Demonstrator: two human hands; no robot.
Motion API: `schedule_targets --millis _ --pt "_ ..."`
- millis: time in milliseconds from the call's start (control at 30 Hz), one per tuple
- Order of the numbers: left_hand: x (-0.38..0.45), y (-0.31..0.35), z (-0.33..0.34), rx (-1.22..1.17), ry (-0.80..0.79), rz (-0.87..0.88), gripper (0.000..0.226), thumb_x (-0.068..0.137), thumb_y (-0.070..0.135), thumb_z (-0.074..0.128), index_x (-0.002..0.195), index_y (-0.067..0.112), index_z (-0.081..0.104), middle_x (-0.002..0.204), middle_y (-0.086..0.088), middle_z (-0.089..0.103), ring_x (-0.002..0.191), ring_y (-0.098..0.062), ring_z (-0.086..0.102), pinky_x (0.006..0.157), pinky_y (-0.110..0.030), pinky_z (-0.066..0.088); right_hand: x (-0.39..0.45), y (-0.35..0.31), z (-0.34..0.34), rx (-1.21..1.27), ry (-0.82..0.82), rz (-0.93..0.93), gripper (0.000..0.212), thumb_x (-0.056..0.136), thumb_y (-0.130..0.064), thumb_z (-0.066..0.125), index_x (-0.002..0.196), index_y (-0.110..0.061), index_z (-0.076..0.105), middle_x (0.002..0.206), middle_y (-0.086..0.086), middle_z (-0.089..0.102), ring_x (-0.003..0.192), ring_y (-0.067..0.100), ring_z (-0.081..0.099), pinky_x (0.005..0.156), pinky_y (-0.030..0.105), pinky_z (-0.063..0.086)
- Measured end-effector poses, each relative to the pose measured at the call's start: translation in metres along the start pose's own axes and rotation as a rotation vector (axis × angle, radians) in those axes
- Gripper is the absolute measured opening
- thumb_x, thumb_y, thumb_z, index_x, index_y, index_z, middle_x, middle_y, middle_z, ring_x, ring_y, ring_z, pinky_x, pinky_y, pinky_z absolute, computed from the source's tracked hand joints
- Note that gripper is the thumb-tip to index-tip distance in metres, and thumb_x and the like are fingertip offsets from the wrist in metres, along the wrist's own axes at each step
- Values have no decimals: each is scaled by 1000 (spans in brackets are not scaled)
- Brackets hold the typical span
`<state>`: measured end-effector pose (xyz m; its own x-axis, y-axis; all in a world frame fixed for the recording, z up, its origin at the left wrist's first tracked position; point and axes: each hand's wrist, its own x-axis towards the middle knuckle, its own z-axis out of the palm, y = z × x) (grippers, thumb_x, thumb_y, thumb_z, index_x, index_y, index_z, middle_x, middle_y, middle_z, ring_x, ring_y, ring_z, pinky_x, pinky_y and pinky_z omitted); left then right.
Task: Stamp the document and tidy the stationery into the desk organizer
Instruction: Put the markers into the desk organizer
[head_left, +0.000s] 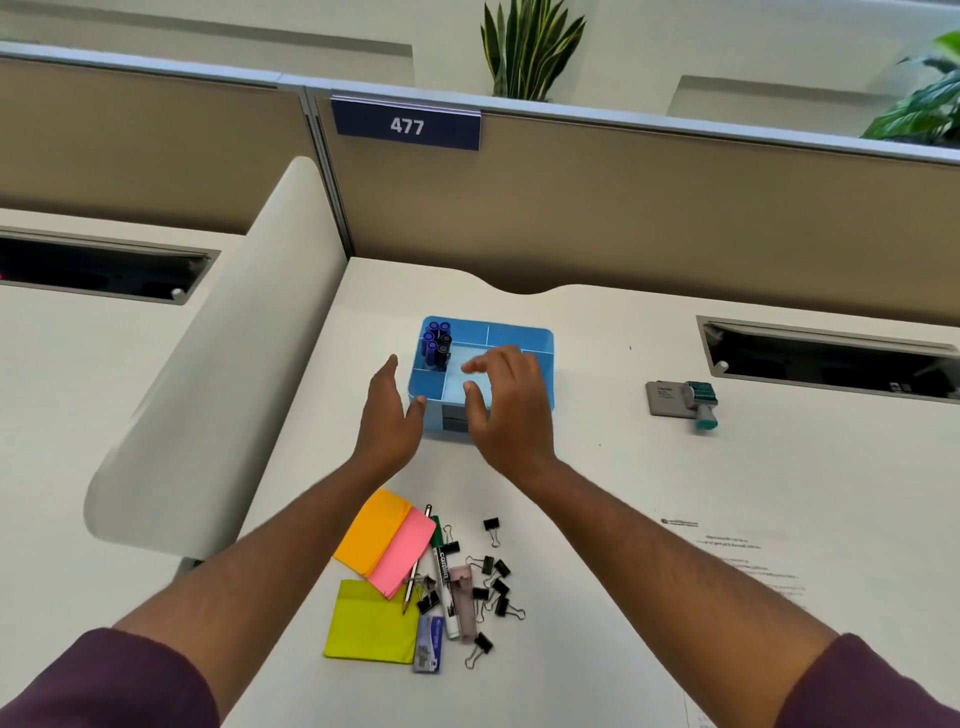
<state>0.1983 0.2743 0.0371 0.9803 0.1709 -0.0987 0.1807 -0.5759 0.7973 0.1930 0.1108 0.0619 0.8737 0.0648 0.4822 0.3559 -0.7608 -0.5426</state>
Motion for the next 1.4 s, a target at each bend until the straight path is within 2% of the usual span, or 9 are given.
schedule_targets --millis 133,233,333,467,733,867,1033,1267,1400 --pt "-32 -18 -1 36 23 43 62 97 18 60 151 9 30 154 -10 35 142 -23 33 109 -23 25 -50 -11 -7 52 -279 99 3 92 -23 63 95 -23 64 88 -7 66 78 10 59 66 31 51" --pt "-52 -27 -1 62 -27 36 59 97 18 60 149 9 34 152 -10 38 140 -23 36 108 -23 25 -86 -19 -4 -30 -603 204 10 91 -32 67 99 -26 66 88 -6 73 83 15 65 72 33 52" --pt "-62 -27 -2 64 -53 45 60 97 17 59 151 11 32 155 -9 36 142 -24 36 113 -30 29 -112 -26 5 -71 -756 254 28 87 -39 72 109 -24 63 96 2 74 90 23 68 74 36 53" --pt "-63 -14 -6 53 -67 27 63 99 17 57 154 15 26 160 -5 29 144 -22 32 115 -32 29 -124 -28 14 -107 -759 282 40 86 -40 73 118 -21 57 106 8 71 98 28 65 71 35 47" --pt "-50 -5 -11 69 -87 -17 64 99 18 57 154 17 26 161 -3 27 146 -22 31 116 -33 29 -120 -28 15 -102 -716 352 50 85 -34 72 128 -14 54 119 13 67 105 30 65 79 36 52" --pt "-40 -4 -12 66 -68 -41 63 99 16 57 154 18 27 161 -3 27 145 -22 32 116 -36 31 -118 -25 16 -122 -736 315 53 85 -44 72 125 -13 55 116 11 66 103 28 64 78 36 49" --pt "-29 3 -9 47 -55 -49 63 98 17 58 153 21 27 161 -2 28 144 -22 34 114 -37 35 -112 -23 21 -147 -732 304 42 87 -35 69 117 -8 57 110 15 66 98 33 65 73 36 49" --pt "-14 9 -6 19 -41 -57 64 98 15 59 154 20 27 161 -3 28 145 -23 32 114 -37 34 -104 -14 23 -188 -747 245 55 87 -57 66 119 -13 57 108 10 66 95 28 64 73 36 50" --pt "-10 12 -4 0 -37 -63 64 98 16 60 153 21 28 160 -3 29 145 -23 33 113 -38 36 -103 -12 27 -159 -734 294 40 87 -41 70 112 -11 61 106 11 67 93 27 64 76 37 54"
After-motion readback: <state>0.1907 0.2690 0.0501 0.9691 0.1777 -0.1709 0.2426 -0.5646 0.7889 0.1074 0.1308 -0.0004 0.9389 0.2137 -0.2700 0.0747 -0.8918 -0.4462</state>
